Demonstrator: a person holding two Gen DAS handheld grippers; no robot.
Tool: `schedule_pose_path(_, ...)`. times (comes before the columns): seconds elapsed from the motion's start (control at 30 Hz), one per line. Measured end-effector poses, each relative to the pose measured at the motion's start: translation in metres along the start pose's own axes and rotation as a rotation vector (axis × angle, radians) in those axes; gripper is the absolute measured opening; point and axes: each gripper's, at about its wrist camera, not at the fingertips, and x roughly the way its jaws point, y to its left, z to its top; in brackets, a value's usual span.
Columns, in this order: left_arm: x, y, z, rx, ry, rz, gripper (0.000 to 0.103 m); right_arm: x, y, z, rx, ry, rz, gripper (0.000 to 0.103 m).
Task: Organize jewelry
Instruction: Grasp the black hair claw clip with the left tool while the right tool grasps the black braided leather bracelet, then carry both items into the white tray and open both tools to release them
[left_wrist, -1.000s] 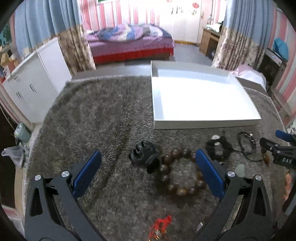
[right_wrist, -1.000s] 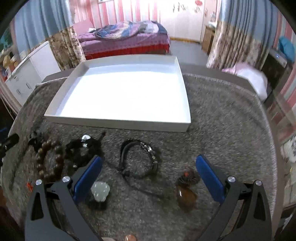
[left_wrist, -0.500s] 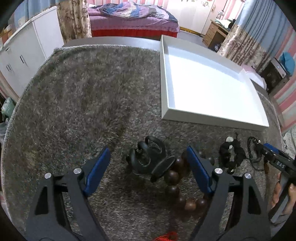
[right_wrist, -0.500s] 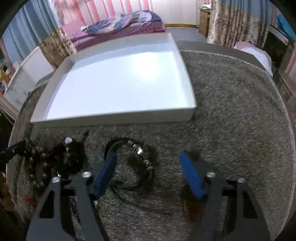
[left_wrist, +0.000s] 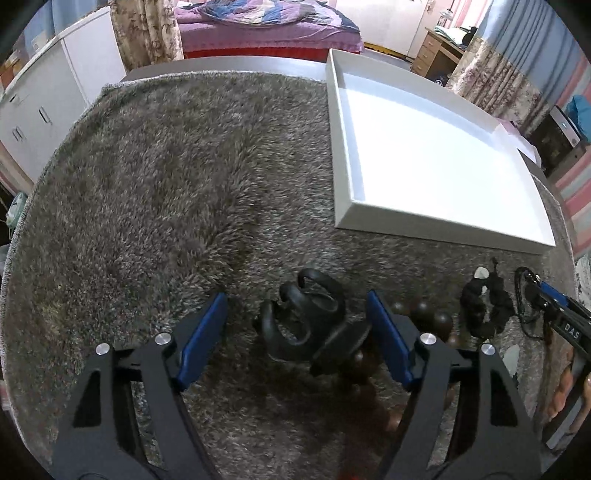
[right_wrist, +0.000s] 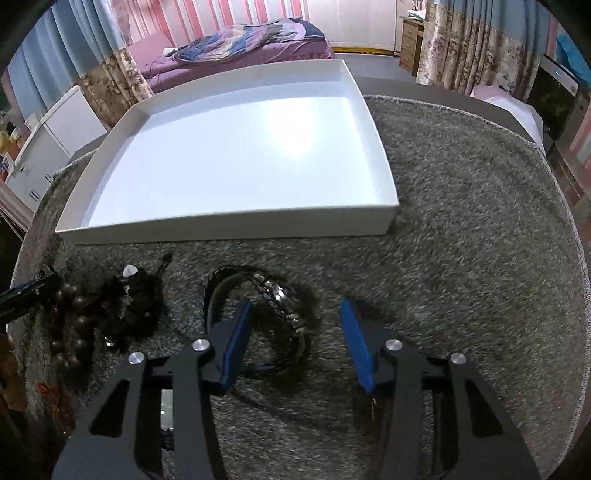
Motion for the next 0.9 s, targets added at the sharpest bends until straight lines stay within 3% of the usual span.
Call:
schedule_pose_path(0.13, 0.004, 0.003, 0.003, -0.007, -0.001, -0.006, 0.071, 0.001, 0.000, 0.000, -0.009, -0.020, -0.027, 0.037)
schedule_pose_path(0.27, 0.002, 0.001, 0.004, -0.001, -0.008, -0.034, 0.054, -0.002, -0.003, 0.000, 0.001, -0.047, -0.023, 0.023)
schedule_pose_path(0.37, 0.002, -0.004, 0.004, 0.009, -0.004, -0.036, 0.054, -0.001, -0.002, -0.001, -0.013, -0.052, -0.019, 0.017)
schedule_pose_path(0.7, -0.012, -0.003, 0.000, -0.008, -0.020, -0.024, 0.053, -0.004, -0.003, -0.001, -0.023, -0.067, -0.015, 0.014)
schedule_pose_path(0.9, -0.041, -0.007, -0.001, 0.000, -0.048, -0.027, 0.053, -0.029, -0.007, 0.005, -0.006, -0.115, 0.022, 0.014)
